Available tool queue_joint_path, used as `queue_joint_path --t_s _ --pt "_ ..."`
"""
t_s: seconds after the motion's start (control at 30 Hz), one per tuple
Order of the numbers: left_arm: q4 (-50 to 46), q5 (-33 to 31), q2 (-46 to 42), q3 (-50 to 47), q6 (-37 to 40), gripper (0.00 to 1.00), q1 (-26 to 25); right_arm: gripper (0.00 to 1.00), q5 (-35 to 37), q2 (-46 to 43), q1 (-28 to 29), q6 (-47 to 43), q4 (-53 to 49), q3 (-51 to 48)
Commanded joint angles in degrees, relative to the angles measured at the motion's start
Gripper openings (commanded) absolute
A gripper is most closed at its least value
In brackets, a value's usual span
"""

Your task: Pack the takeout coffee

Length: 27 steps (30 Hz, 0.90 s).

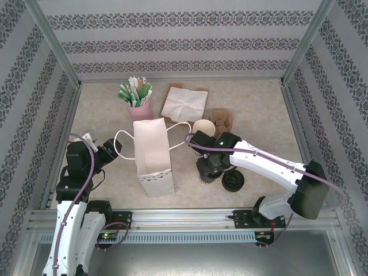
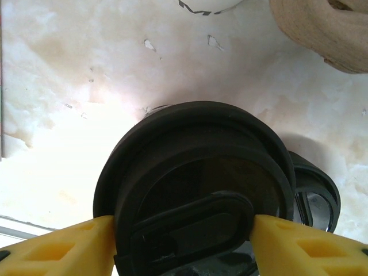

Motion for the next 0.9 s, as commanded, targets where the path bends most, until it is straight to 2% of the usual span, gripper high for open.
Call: queue_joint_path --t_s 0.0,0.27,0.67,0.8,0.87 --pt "-0.22 0.63 -0.29 -0.16 -0.76 0.62 0.51 0.66 0.48 0.71 0.39 -0.79 -4.25 -0.08" --pt "-0.31 0.76 -0.43 -0.15 -0.83 0.62 0.51 0.72 0.16 -1.05 0.57 -1.37 -2.42 1.26" --pt "-0.46 0.69 -0.51 -0.07 -0.90 0.62 0.51 0.74 0.54 -4.46 0.92 -1.11 -0.50 2.98" --pt "-0.40 0.68 -0.54 0.04 -0.90 0.62 0.55 0.74 0.87 -5.82 0.97 1.86 -1.03 2.73" --pt "-0.40 0.55 -0.51 0.09 -0.88 0.62 0.51 0.74 2.33 -7.11 0.92 7.72 -1.57 2.54"
